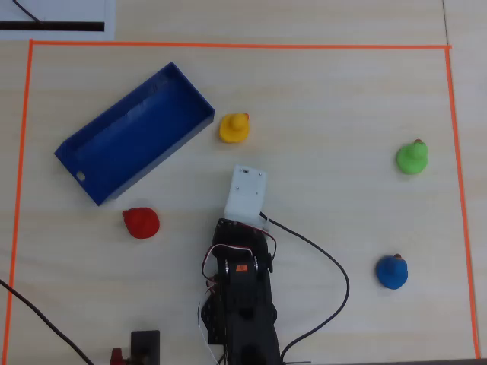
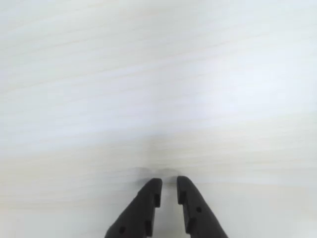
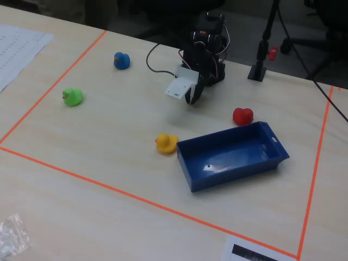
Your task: Grasp blue duck and put it into box.
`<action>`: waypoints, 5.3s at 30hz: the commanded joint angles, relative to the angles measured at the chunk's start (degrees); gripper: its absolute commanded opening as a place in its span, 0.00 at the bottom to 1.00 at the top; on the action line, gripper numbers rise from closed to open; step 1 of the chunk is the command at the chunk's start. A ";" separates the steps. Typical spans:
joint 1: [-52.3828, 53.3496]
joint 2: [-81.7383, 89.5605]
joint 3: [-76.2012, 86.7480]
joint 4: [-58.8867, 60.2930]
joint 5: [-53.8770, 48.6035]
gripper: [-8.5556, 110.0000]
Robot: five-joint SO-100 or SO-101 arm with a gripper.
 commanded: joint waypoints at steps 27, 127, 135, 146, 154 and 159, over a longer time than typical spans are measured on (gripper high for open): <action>3.87 -3.69 -1.58 -4.66 -1.49 0.07; 74.44 -79.10 -53.09 -47.46 -5.98 0.07; 35.42 -76.82 -80.24 -4.31 15.29 0.07; -19.42 -84.20 -98.44 4.22 40.34 0.07; -24.87 -91.58 -92.29 -12.66 41.84 0.07; -27.60 -98.53 -83.14 -25.49 41.84 0.08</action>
